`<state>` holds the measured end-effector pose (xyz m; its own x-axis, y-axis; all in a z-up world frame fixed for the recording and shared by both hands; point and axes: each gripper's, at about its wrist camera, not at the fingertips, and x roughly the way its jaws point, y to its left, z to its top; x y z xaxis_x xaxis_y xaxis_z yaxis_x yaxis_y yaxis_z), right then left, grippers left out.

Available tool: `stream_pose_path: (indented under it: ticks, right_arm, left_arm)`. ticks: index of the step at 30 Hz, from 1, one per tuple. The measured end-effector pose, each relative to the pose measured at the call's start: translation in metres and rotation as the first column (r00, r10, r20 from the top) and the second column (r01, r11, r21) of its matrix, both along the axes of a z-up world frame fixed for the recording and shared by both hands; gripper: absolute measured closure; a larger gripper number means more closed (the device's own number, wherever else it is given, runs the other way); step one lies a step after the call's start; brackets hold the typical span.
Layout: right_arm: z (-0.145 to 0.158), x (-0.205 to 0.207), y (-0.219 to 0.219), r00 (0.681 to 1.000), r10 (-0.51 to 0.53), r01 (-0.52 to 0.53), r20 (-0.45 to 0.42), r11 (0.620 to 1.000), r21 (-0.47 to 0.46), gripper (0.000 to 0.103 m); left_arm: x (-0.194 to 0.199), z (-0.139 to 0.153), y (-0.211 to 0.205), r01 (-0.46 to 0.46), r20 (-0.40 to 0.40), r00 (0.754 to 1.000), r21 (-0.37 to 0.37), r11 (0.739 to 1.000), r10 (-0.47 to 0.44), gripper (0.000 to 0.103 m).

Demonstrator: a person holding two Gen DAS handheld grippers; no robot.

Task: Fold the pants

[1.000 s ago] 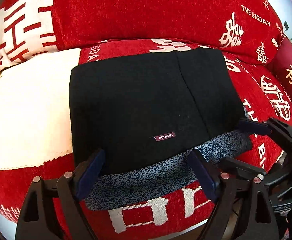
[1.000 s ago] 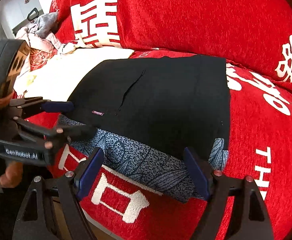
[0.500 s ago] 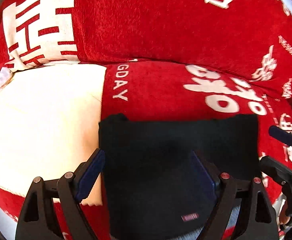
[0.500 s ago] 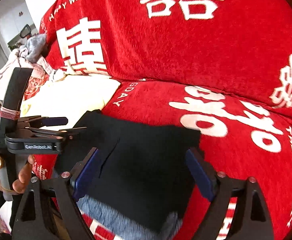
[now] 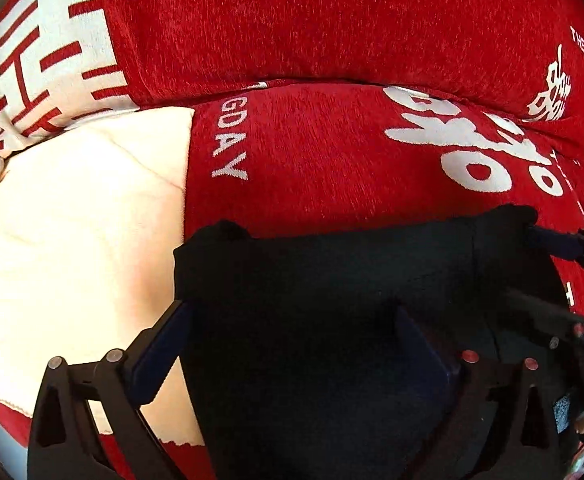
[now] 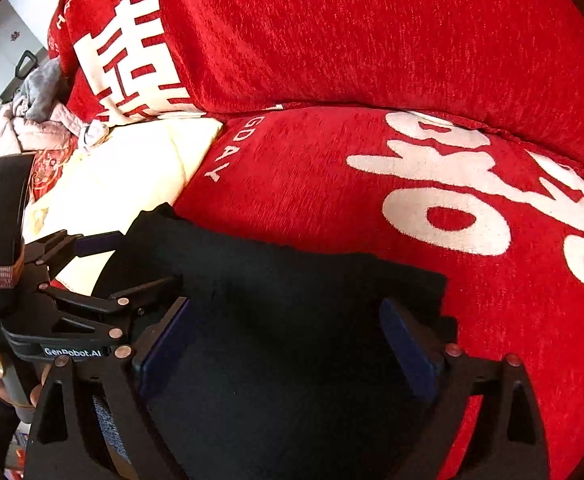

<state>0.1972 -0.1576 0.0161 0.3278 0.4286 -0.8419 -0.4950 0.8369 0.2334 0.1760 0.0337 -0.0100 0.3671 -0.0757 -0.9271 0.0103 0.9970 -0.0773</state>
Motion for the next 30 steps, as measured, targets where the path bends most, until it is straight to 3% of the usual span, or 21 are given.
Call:
stream_pose_path:
  ticks: [5,8,16,21,27,30]
  right_arm:
    - [-0.003,-0.006,0.013,0.998,0.048,-0.045,0.038,0.996,-0.076,0.0]
    - [0.01,-0.015,0.009,0.997,0.03,-0.025,0.07,0.997,-0.072,0.0]
    - [0.044,-0.103,-0.02,0.98,0.04,-0.038,0.193,0.999,-0.015,0.0]
    - [0.023,-0.143,-0.031,0.984,0.055,-0.052,0.168,0.998,-0.018,0.0]
    - [-0.016,-0.14,-0.034,0.995,0.03,-0.027,0.097,0.999,-0.04,0.0]
    - [-0.004,-0.147,-0.035,0.99,0.019,-0.014,0.138,0.999,-0.036,0.0]
  left_arm:
    - [0.001,0.002,-0.001,0.003,0.003,1.0,0.008,1.0,-0.003,0.002]
    - [-0.009,0.014,0.0,-0.011,0.022,1.0,0.008,1.0,0.011,0.002]
    - [-0.069,0.048,0.002,-0.01,0.112,0.994,0.007,1.0,0.01,0.002]
    - [-0.1,0.04,-0.004,-0.013,0.099,0.995,0.019,1.0,0.011,0.002]
    - [-0.101,0.006,-0.006,-0.032,0.007,0.999,-0.016,0.999,0.033,0.001]
    - [-0.103,0.01,-0.002,-0.056,0.01,0.998,-0.036,0.998,0.057,0.001]
